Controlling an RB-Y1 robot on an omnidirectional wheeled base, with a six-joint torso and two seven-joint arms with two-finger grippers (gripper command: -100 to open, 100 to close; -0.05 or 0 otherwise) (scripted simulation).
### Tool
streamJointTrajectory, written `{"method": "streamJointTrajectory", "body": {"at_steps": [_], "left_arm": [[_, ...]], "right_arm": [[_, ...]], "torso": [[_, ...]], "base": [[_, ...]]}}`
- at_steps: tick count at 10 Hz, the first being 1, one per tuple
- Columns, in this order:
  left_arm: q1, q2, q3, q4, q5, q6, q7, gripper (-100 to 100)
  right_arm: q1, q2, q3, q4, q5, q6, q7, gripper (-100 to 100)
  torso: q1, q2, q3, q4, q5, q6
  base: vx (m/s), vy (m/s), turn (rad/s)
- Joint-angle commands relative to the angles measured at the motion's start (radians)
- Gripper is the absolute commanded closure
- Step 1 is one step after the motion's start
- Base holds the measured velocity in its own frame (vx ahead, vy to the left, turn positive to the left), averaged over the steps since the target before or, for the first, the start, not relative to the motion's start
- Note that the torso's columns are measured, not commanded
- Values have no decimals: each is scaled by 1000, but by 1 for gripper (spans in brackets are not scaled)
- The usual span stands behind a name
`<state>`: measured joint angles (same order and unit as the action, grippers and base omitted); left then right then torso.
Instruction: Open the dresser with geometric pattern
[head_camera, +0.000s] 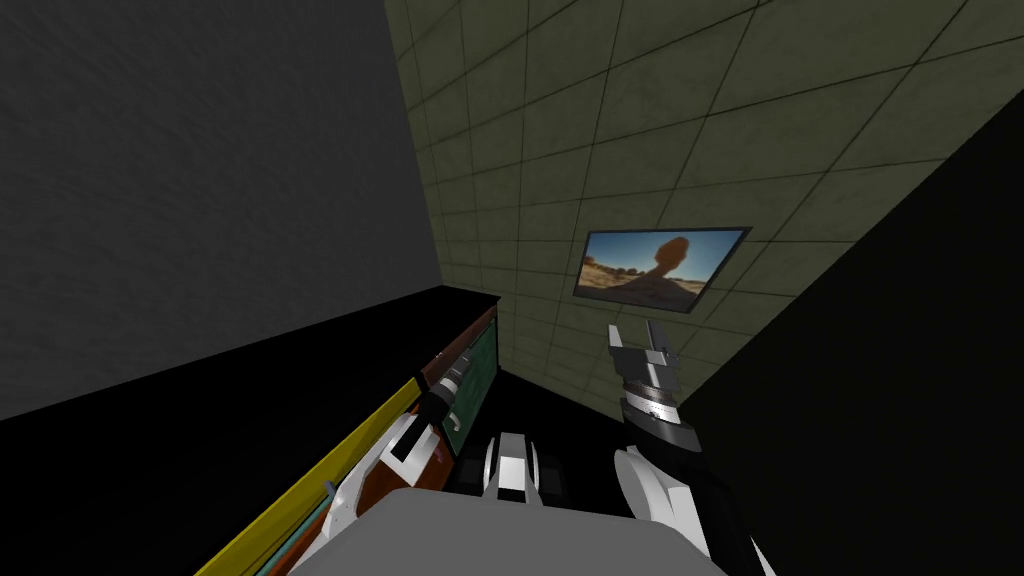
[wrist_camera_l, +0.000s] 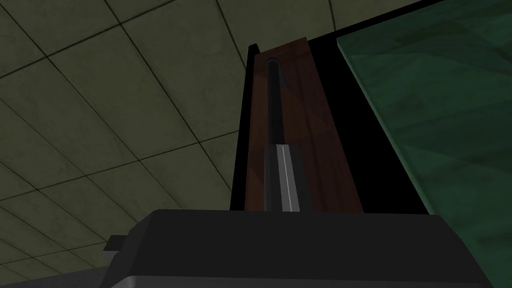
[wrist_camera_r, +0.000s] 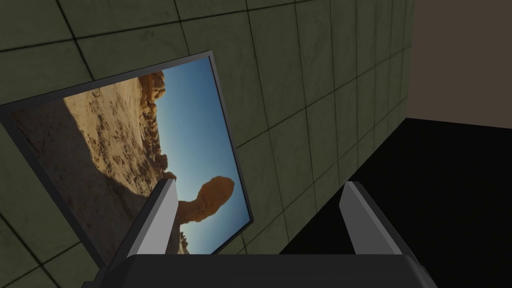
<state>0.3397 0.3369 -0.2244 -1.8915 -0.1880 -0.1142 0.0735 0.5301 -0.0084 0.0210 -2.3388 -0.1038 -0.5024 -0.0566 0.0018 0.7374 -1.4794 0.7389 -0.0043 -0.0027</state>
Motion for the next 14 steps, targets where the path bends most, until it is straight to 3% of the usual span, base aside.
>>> {"method": "streamJointTrajectory", "body": {"at_steps": [1, 4, 5, 6, 9, 10, 12, 14], "left_arm": [[11, 22, 3, -47, 2, 32, 11, -100], [13, 20, 0, -50, 3, 35, 12, -100], [13, 20, 0, -52, 3, 38, 12, 100], [-37, 13, 24, -2, 14, 8, 3, 100], [-94, 13, 24, 85, 14, 8, 3, 100], [-134, 5, 48, 116, 25, -21, -7, 100], [-200, 5, 48, 182, 25, -21, -7, 100], [-202, 5, 48, 233, 25, -21, -7, 100]], "right_arm": [[0, 0, 0, 0, 0, 0, 0, 0], [0, 0, 0, 0, 0, 0, 0, 0], [0, 0, 0, 0, 0, 0, 0, 0], [0, 0, 0, 0, 0, 0, 0, 0], [0, 0, 0, 0, 0, 0, 0, 0], [0, 0, 0, 0, 0, 0, 0, 0], [0, 0, 0, 0, 0, 0, 0, 0], [0, 0, 0, 0, 0, 0, 0, 0]], "torso": [[2, 0, 0, 1, 0, 1], [-2, 2, 4, 0, 3, 2], [-2, 2, 4, -1, 4, 3], [-1, 2, 4, -1, 4, 3], [-4, 0, 3, 0, 3, 3], [-2, -2, 2, -2, 4, 2], [0, 6, 7, 1, 5, 2], [-2, 1, 4, -1, 4, 3]], "base": [[38, 4, 16], [14, -16, 47], [0, 0, 0], [-69, -8, -174], [-29, -24, -65], [-51, -8, -134], [-175, -16, 86], [-77, -3, -9]]}}
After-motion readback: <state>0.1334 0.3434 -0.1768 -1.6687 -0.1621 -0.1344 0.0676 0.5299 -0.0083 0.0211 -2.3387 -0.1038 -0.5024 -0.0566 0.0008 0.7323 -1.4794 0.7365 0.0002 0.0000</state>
